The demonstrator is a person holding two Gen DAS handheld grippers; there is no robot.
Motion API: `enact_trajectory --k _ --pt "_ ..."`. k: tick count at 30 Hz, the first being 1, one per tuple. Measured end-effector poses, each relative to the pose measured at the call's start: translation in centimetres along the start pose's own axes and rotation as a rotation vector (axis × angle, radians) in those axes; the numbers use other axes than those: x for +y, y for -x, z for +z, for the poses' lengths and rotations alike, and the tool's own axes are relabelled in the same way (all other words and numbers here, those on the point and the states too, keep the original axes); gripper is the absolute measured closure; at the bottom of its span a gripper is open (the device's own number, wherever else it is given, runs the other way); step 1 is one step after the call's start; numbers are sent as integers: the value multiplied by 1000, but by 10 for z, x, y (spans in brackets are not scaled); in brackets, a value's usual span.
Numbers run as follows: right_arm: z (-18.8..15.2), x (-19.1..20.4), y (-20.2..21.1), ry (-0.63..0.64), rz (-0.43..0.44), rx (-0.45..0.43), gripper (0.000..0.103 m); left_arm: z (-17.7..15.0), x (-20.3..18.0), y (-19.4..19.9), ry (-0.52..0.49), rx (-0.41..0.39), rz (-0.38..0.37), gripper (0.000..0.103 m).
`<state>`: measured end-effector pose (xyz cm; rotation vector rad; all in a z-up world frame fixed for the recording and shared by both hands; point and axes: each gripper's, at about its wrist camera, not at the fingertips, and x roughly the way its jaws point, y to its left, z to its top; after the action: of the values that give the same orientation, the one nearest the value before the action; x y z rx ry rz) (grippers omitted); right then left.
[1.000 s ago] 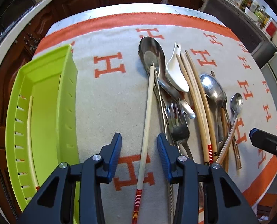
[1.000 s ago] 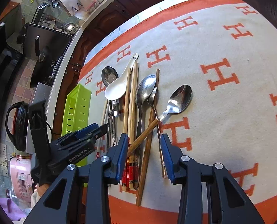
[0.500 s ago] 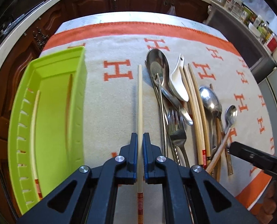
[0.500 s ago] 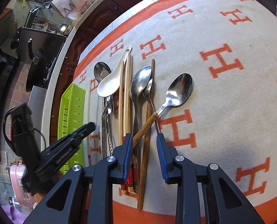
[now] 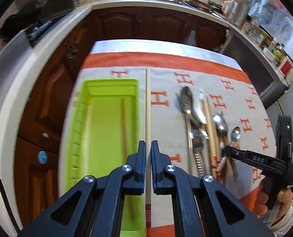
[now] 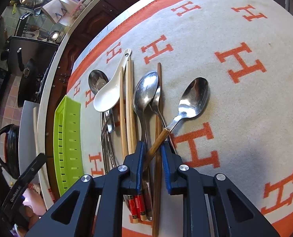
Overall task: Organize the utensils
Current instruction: 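Grasp another red-tipped white chopstick with the left tool while the right reaches for a spoon, then lower the white chopstick into the tray with the left tool while the right grasps a spoon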
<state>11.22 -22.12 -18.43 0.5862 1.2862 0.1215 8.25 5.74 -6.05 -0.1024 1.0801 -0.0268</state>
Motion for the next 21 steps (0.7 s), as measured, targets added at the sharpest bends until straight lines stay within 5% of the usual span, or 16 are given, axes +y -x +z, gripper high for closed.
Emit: enact_trajectory --k 7,15,18,20,21 --pt "-3 2 -3 -43 -9 -25 96 1 37 -14 35 24 100 100" --pt "-12 1 1 -58 40 -40 96 -3 55 -53 46 85 152 100" --pt "-14 4 8 -47 45 -56 96 -8 55 -58 46 94 170 78" --pt "-17 12 11 -35 48 -65 96 -10 57 -57 56 88 174 48" --pt "-18 13 14 -27 48 -69 96 -12 57 -53 61 76 177 44"
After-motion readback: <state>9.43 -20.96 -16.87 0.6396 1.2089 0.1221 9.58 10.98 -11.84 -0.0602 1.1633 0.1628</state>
